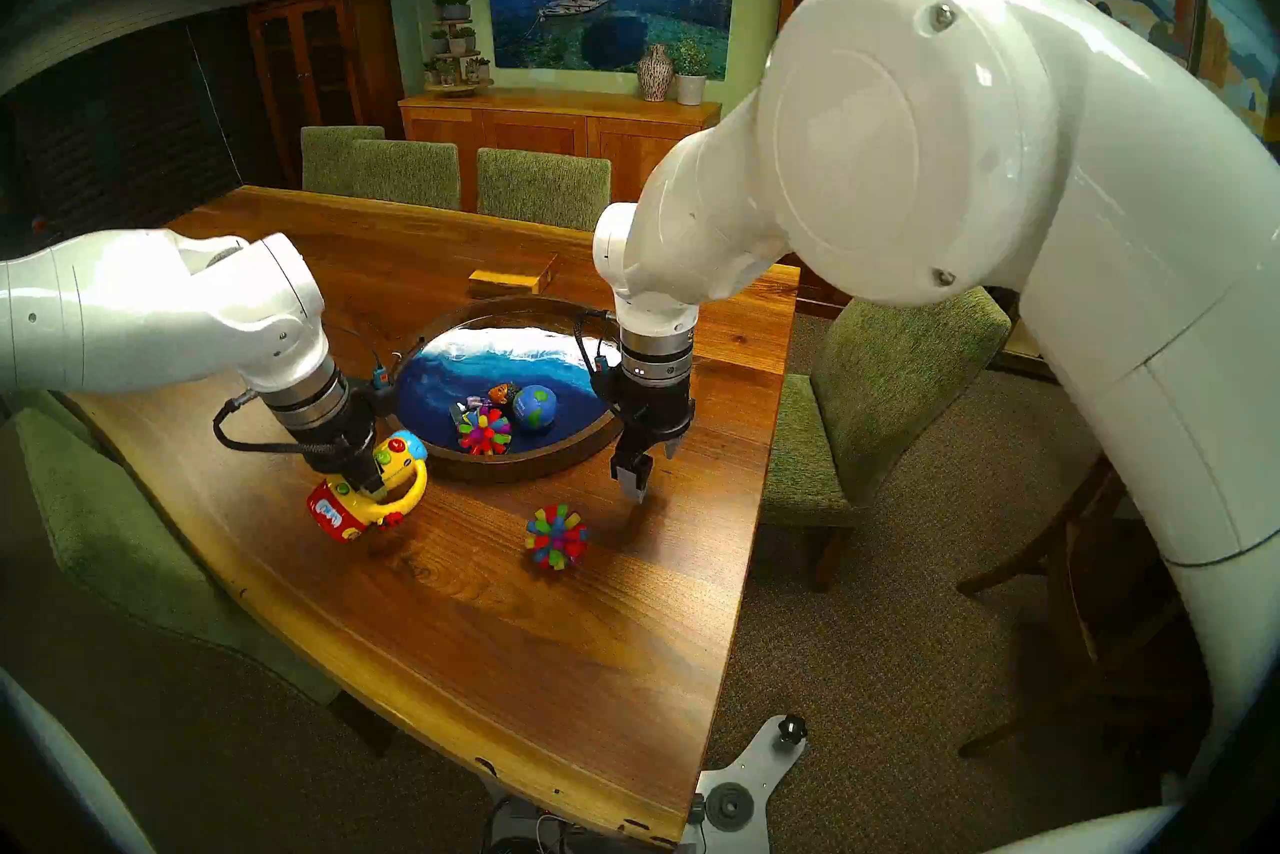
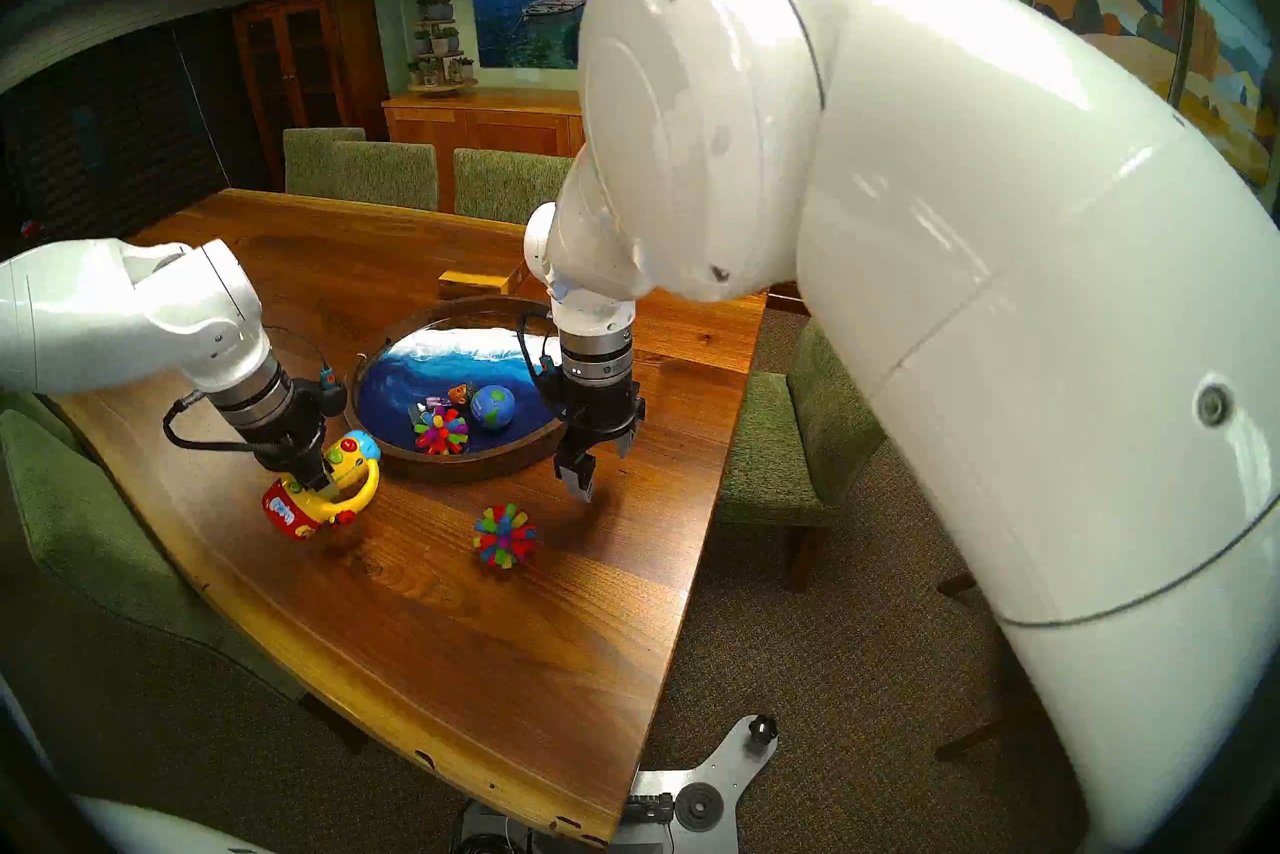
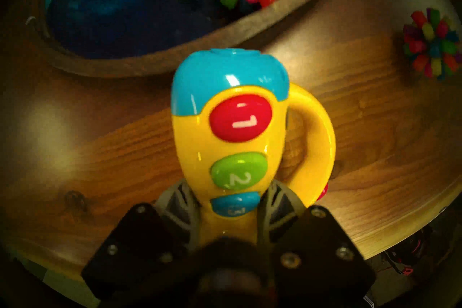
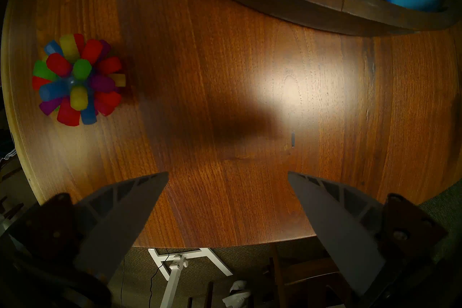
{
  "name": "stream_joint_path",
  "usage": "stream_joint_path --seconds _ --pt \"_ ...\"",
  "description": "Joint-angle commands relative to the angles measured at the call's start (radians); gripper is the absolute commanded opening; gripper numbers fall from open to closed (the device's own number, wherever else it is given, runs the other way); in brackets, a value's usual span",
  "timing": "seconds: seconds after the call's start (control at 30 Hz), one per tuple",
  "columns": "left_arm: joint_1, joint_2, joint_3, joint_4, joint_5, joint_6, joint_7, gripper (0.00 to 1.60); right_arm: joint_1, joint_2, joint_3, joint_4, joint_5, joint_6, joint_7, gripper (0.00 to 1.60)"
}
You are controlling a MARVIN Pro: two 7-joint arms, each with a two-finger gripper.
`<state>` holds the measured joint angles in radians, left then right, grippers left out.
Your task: Put toys in center tray
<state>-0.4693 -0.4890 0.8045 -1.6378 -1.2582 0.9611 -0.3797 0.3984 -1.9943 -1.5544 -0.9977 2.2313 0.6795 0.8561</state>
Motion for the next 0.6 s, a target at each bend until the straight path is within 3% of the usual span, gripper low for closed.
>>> stream_joint_path --seconds 0.0,0.23,0.27,0.3,0.37,0.57 --pt "-0.109 -0.068 -0.057 0.061 0.009 -0.001 -0.066 0.00 0.024 0.002 0.000 0.013 0.001 0.000 0.000 1.60" --pt "-0.073 -0.172 -0.082 0.154 0.017 -0.001 -0.147 0.00 0.024 0.002 0.000 0.014 0.001 0.000 0.000 1.60" --pt "-0.063 -0.164 -0.098 0.153 0.022 -0.001 -0.150 0.00 0.024 0.002 0.000 0.014 0.001 0.000 0.000 1.60" --pt "-0.057 -0.199 -0.091 0.183 0.019 -0.001 -0.168 0.00 0.024 0.002 0.000 0.014 0.001 0.000 0.000 1.60" --pt "-0.036 -0.193 -0.115 0.193 0.027 -0.001 -0.180 0.00 0.024 0.002 0.000 0.014 0.001 0.000 0.000 1.60" --pt "0.024 -0.271 -0.136 0.286 0.041 -0.001 -0.227 0.00 0.024 0.002 0.000 0.014 0.000 0.000 0.000 1.60"
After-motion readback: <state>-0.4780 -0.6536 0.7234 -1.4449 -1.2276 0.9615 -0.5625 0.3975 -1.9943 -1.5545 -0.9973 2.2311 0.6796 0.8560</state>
